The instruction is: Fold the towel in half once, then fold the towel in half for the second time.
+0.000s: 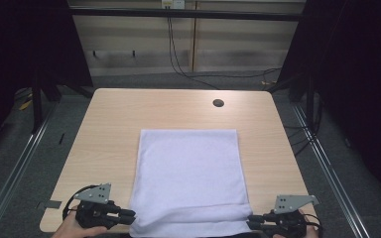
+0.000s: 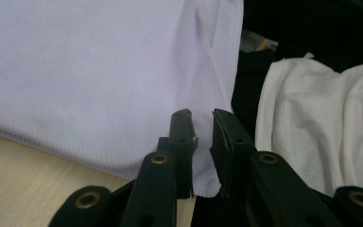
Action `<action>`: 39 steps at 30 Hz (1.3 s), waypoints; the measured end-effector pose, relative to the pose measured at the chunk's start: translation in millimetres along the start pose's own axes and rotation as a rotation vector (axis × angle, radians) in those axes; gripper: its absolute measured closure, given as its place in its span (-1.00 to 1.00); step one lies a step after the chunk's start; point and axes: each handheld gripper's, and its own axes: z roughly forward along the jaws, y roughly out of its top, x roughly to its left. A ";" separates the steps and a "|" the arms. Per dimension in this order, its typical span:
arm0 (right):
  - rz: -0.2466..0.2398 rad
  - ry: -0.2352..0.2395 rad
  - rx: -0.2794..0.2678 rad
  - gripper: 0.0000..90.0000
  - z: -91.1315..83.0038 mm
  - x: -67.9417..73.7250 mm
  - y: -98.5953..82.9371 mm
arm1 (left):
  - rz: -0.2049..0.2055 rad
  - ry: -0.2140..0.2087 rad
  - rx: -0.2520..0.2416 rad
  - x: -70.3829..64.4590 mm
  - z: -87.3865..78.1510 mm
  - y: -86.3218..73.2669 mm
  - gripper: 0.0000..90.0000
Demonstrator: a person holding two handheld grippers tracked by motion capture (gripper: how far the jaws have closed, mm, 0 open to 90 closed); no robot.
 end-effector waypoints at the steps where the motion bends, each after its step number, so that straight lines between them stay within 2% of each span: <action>1: 0.012 -0.014 -0.023 0.62 -1.4 -2.9 2.8 | 0.000 -0.002 -0.009 0.6 -0.4 0.5 0.71; 3: 0.023 -0.063 -0.052 0.58 -1.2 -11.9 10.8 | -0.010 0.036 -0.018 5.2 -1.6 3.2 0.66; 4: 0.023 -0.070 -0.063 0.57 0.1 -17.8 15.8 | -0.021 0.056 -0.034 9.7 -2.6 5.1 0.64; 6: 0.042 -0.098 -0.088 0.55 5.5 -32.1 26.9 | -0.062 0.131 -0.057 24.5 -2.7 11.9 0.61; 8: 0.038 -0.114 -0.080 0.51 15.4 -48.4 39.7 | -0.099 0.179 -0.072 42.1 -0.2 19.9 0.57; 9: 0.038 -0.124 -0.074 0.51 20.0 -55.0 44.6 | -0.123 0.206 -0.070 55.8 2.9 26.3 0.55; 10: 0.044 -0.138 -0.058 0.50 28.3 -66.0 52.9 | -0.139 0.215 -0.064 64.3 5.4 30.0 0.55; 11: 0.043 -0.146 -0.051 0.49 33.0 -72.5 57.5 | -0.150 0.252 -0.054 78.4 9.2 35.3 0.53; 12: 0.057 -0.144 -0.050 0.48 40.5 -83.2 64.9 | -0.188 0.272 -0.069 95.7 13.2 39.3 0.54; 13: 0.064 -0.156 -0.040 0.46 49.3 -94.3 73.1 | -0.210 0.269 -0.076 104.2 15.2 41.0 0.54; 15: 0.080 -0.158 -0.035 0.45 57.6 -104.2 80.0 | -0.229 0.323 -0.071 117.3 19.0 43.6 0.54; 17: 0.087 -0.178 -0.020 0.44 68.8 -116.0 87.0 | -0.255 0.345 -0.067 132.6 24.8 45.7 0.52; 19: 0.103 -0.192 -0.006 0.43 80.0 -127.8 90.9 | -0.267 0.381 -0.028 142.9 30.8 45.2 0.48; 20: 0.120 -0.201 -0.011 0.43 84.3 -131.6 91.4 | -0.272 0.391 -0.022 145.4 32.2 44.0 0.47; 21: 0.127 -0.205 -0.012 0.43 87.0 -134.0 90.8 | -0.273 0.383 -0.032 147.2 32.4 42.3 0.49; 23: 0.132 -0.208 0.009 0.42 93.1 -136.9 87.3 | -0.273 0.382 -0.029 146.6 31.7 41.9 0.53; 24: 0.126 -0.214 0.034 0.41 97.0 -136.1 84.4 | -0.261 0.392 -0.022 144.9 32.7 41.6 0.56; 25: 0.113 -0.225 0.019 0.41 97.5 -133.6 81.6 | -0.242 0.403 -0.018 142.3 34.0 41.0 0.57; 27: 0.115 -0.233 0.017 0.42 95.1 -129.9 78.2 | -0.247 0.386 0.000 138.3 35.2 41.9 0.58; 29: 0.115 -0.229 0.018 0.43 92.0 -127.5 75.0 | -0.229 0.393 0.021 132.8 37.1 42.7 0.62; 32: 0.109 -0.224 0.037 0.45 86.3 -125.2 71.4 | -0.220 0.391 0.027 126.4 41.9 44.3 0.63; 35: 0.084 -0.241 0.056 0.45 81.4 -119.6 67.3 | -0.217 0.373 0.026 122.9 47.0 45.9 0.62; 39: 0.087 -0.246 0.080 0.45 75.5 -112.7 62.9 | -0.208 0.360 0.020 116.7 49.2 43.6 0.62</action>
